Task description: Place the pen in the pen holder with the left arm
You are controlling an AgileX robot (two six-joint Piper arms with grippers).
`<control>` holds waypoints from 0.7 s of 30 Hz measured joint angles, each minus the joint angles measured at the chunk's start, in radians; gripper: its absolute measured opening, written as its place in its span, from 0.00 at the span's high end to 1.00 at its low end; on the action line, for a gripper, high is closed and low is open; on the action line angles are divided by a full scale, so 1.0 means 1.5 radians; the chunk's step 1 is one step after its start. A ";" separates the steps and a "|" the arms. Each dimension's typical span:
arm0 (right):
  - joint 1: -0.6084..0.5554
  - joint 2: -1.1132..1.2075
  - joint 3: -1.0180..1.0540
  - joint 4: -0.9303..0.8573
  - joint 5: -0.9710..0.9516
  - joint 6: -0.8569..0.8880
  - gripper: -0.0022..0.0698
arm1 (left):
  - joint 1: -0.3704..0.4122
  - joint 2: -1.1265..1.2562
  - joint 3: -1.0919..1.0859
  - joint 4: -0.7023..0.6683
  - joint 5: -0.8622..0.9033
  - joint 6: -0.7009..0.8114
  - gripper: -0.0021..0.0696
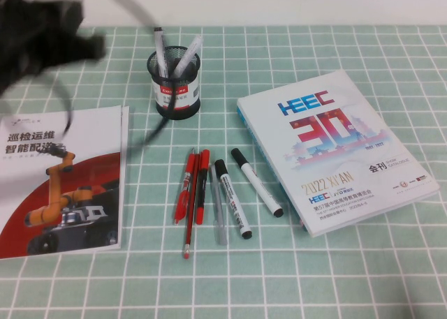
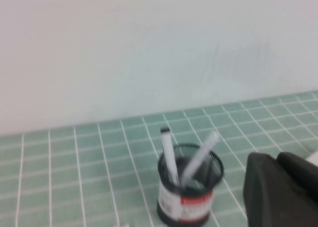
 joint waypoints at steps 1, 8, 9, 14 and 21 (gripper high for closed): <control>0.000 0.000 0.000 0.000 0.000 0.000 1.00 | 0.000 -0.037 0.044 0.000 -0.012 -0.010 0.97; 0.000 0.000 0.000 0.000 0.000 0.000 1.00 | 0.000 -0.265 0.288 0.001 -0.034 -0.025 0.97; 0.000 0.000 0.000 0.000 0.000 0.000 1.00 | 0.000 -0.293 0.316 0.003 -0.040 -0.018 0.97; 0.000 0.000 0.000 0.000 0.000 0.000 1.00 | 0.000 -0.386 0.399 0.009 -0.066 0.005 0.97; 0.000 0.000 0.000 0.000 0.000 0.000 1.00 | 0.004 -0.476 0.448 0.009 -0.002 -0.001 0.97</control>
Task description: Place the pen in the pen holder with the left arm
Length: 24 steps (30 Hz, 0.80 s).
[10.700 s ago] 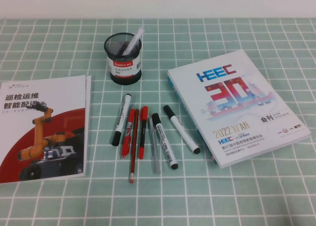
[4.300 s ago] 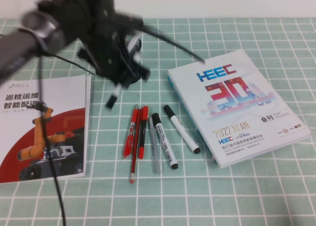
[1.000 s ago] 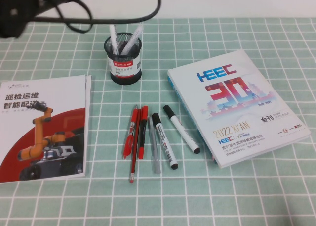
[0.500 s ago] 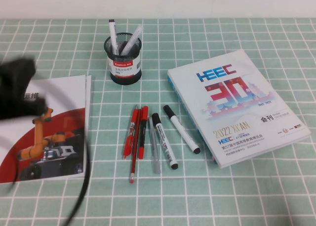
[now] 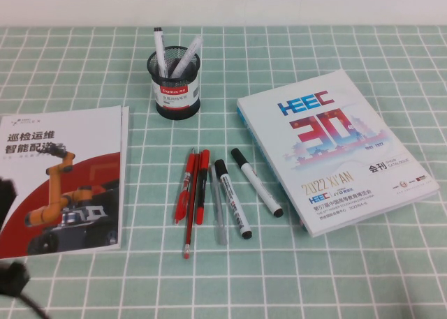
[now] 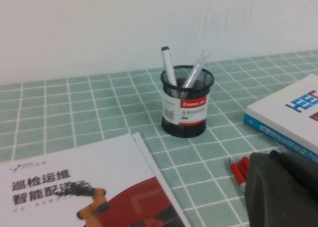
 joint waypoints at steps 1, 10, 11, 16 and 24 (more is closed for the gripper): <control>0.000 0.000 0.000 0.000 0.000 0.000 1.00 | 0.007 -0.019 0.012 0.000 0.001 -0.006 0.97; 0.000 0.000 0.000 0.000 0.000 0.000 1.00 | 0.116 -0.239 0.153 -0.002 -0.011 -0.023 0.97; 0.000 0.000 0.000 0.000 0.000 0.000 1.00 | 0.128 -0.266 0.167 -0.005 -0.012 -0.023 0.97; 0.000 0.000 0.000 0.000 0.000 0.000 1.00 | 0.172 -0.326 0.229 -0.023 -0.011 -0.025 0.97; 0.000 0.000 0.000 0.000 0.000 0.000 1.00 | 0.183 -0.327 0.245 -0.028 0.088 -0.043 0.97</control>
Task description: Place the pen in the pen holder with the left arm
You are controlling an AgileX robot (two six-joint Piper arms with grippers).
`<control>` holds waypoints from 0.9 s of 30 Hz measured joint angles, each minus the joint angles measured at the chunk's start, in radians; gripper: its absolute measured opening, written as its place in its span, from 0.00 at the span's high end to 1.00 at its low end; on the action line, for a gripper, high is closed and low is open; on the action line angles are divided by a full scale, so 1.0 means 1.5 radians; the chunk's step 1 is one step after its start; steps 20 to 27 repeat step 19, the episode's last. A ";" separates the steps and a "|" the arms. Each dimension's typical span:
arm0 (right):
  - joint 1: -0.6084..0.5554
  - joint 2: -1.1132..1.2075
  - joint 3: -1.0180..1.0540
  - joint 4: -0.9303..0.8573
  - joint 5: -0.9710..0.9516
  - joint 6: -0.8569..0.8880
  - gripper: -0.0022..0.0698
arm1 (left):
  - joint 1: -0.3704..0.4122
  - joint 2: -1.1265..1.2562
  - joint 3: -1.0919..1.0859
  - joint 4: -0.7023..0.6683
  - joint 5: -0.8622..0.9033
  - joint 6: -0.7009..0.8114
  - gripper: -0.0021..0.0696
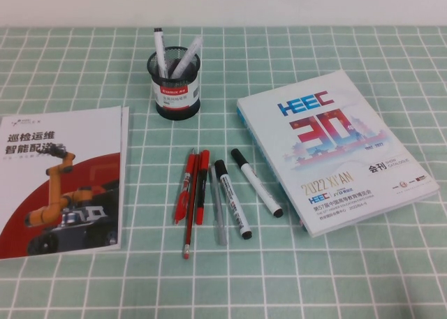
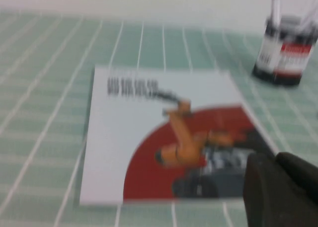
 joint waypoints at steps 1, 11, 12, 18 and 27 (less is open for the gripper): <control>0.000 0.000 0.000 0.000 0.000 0.000 1.00 | 0.000 0.000 0.000 0.001 0.025 0.000 0.97; 0.000 0.000 0.000 0.000 0.000 0.000 1.00 | 0.000 0.000 -0.003 0.011 0.105 -0.002 0.97; 0.000 0.000 0.000 0.000 0.000 0.000 1.00 | 0.000 0.000 -0.003 0.011 0.107 -0.002 0.97; 0.000 0.000 0.000 0.000 0.000 0.000 1.00 | 0.000 0.000 -0.003 0.011 0.107 -0.002 0.97; 0.000 0.000 0.000 0.000 0.000 0.000 1.00 | 0.000 0.000 -0.003 0.011 0.108 -0.002 0.97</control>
